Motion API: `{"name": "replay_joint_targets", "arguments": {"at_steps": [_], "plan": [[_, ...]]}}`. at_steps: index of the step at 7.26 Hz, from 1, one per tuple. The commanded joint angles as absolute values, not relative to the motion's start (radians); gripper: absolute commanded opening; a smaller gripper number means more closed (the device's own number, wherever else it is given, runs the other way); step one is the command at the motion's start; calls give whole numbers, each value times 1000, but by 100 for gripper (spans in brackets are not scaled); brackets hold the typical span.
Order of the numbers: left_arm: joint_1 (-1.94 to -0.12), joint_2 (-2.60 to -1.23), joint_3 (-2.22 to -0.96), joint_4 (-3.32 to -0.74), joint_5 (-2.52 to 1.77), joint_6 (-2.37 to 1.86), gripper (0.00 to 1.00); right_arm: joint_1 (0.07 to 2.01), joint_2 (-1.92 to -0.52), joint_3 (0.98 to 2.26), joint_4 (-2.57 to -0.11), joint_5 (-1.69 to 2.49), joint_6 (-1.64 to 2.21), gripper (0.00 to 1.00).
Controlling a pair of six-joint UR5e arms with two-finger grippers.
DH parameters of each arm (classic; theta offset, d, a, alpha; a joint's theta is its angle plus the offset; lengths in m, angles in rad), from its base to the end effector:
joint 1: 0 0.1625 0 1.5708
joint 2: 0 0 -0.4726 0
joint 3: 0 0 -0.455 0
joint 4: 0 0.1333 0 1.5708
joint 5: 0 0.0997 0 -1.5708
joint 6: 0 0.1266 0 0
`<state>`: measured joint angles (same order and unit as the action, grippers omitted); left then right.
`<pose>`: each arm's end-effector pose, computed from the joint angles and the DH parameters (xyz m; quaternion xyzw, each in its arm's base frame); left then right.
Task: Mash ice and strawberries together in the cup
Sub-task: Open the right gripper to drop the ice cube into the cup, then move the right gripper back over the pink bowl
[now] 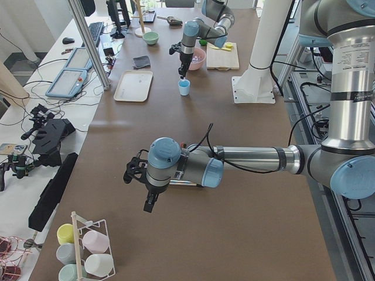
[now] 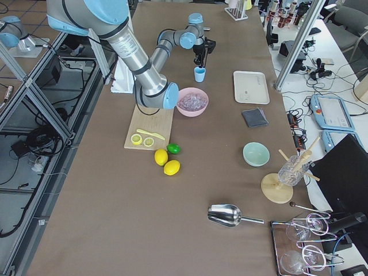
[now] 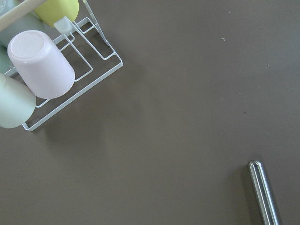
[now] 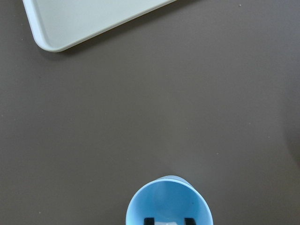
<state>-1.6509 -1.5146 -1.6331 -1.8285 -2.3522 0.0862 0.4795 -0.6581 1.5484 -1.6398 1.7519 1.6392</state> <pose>-0.0879 -0.5428 0.6923 0.1525 0.3661 0.0529 0.9165 -0.6759 -0.4760 0.1098 0.0000 -0.4061 0.2123 0.8888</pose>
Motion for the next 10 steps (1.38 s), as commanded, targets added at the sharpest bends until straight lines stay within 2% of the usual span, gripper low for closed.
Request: {"name": "replay_joint_targets", "arguments": {"at_steps": [1, 3, 4, 6, 10], "plan": [[-1651, -1514, -1632, -1829, -2352, 86, 99, 479, -657, 1546, -1638, 1750, 1637, 63], [-1651, -1514, -1632, -1829, -2353, 87, 99, 485, -663, 1558, -1612, 1753, 1638, 66], [-1651, -1514, -1632, -1829, -2353, 87, 99, 495, -714, 1604, -1614, 1761, 1631, 65], [-1651, -1514, -1634, -1829, -2353, 86, 99, 555, -956, 1835, -1620, 1828, 1487, 65], [-1651, -1503, -1632, -1830, -2353, 86, 99, 616, -1132, 1943, -1614, 1874, 1148, 62]]}}
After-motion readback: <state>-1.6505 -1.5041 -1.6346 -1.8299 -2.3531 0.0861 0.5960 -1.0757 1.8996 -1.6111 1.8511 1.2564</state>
